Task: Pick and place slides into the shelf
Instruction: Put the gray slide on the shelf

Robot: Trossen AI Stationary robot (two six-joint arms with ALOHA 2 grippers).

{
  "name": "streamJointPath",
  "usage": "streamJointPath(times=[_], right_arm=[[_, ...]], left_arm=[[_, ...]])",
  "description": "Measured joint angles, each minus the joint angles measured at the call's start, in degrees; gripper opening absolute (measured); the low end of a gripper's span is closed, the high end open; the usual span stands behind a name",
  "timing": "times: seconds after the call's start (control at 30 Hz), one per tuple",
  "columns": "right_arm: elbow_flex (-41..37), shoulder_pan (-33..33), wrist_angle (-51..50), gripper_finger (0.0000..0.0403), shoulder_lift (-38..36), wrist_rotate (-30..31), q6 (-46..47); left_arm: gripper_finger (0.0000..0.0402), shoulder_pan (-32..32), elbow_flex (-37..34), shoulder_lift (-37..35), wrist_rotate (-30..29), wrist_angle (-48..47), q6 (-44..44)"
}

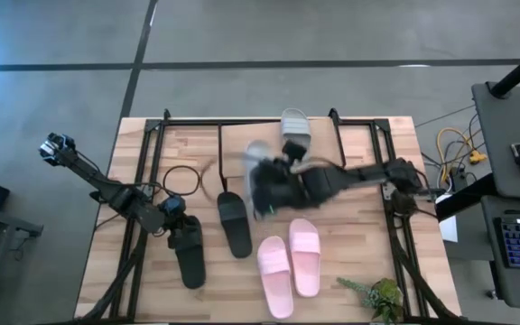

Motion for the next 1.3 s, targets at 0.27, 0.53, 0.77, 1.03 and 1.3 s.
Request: streamJointPath(times=[0.27,0.53,0.77,1.03,1.3], right_arm=[[-0.39,-11.88,7.03,0.0013,5.25,-3.03,-14.53],[1.80,-14.92,4.66,0.0013,10.88,0.95,-34.06],[1.82,-18.00,4.86,0.0013,11.28,-0.27,-34.97],[1.80,-19.40,5.77,0.0044,11.23,-9.03,-37.38],[1.58,-19.40,5.56,0.0108,11.16,-10.59,-40.43]], left_arm=[[0.0095,2.59,3.38,-2.13,-0.44,0.07,2.43],[0.0095,7.63,7.00,-6.39,-7.11,-0.19,8.84],[0.0095,11.38,8.91,-8.23,-12.76,0.02,9.60],[0.0095,13.20,9.68,-8.26,-13.55,-0.13,10.67],[0.0095,13.63,9.42,-8.15,-13.63,-0.37,11.08]])
